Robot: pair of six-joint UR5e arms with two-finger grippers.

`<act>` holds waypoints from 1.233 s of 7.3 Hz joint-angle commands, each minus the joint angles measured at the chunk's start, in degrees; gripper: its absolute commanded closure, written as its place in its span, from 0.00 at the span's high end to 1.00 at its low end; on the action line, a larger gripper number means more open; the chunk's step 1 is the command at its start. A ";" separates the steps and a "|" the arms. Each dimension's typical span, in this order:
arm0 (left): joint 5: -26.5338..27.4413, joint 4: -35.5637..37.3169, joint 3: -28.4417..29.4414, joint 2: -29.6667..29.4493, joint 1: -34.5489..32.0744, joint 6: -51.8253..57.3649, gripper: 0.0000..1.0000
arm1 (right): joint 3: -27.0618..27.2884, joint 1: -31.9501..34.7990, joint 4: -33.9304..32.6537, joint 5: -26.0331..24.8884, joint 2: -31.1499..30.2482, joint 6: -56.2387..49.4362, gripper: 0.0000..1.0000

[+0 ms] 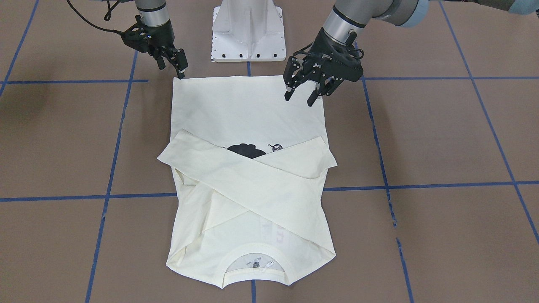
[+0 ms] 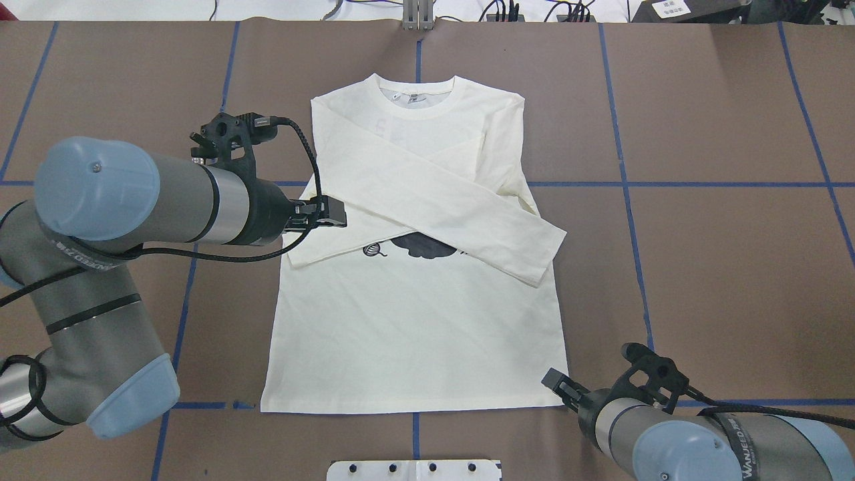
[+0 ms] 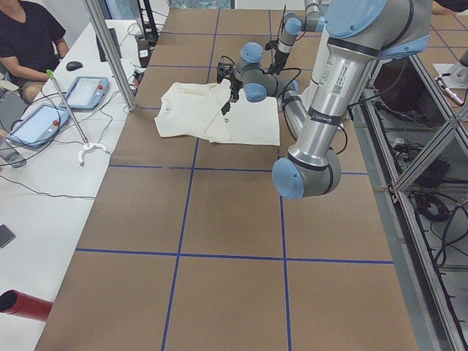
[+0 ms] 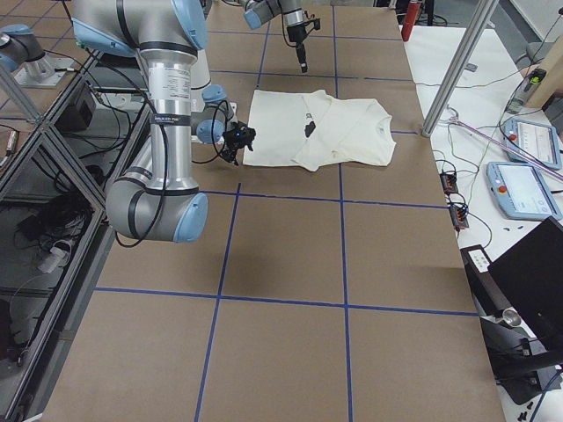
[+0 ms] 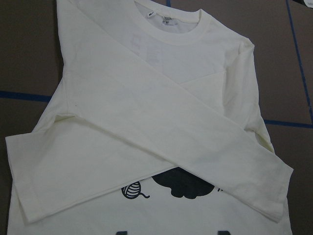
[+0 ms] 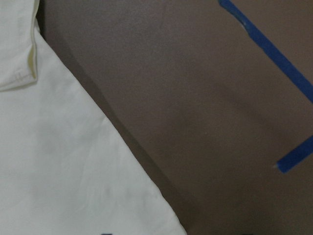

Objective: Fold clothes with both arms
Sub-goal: 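Release the sleeve with the left gripper while the right gripper moves to the hem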

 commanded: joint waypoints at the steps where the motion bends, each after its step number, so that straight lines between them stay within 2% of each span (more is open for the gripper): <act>1: -0.01 -0.01 0.00 0.49 0.06 -0.01 0.70 | -1.85 -0.23 -0.05 0.83 1.20 0.05 0.91; 5: -0.01 -0.01 0.00 0.58 0.06 -0.10 0.71 | -3.62 -0.58 -0.14 0.92 1.91 -0.04 0.86; 6: -0.01 -0.01 0.00 0.58 0.06 -0.10 0.71 | -3.79 -0.58 -0.14 0.92 2.00 -0.04 0.63; 8: -0.01 -0.01 -0.09 0.58 0.06 -0.10 0.71 | -3.62 -0.50 -0.05 1.01 2.00 -0.13 0.00; 9: -0.01 -0.01 -0.09 0.49 0.06 -0.10 0.71 | -3.36 -0.50 -0.05 1.10 2.08 -0.13 0.00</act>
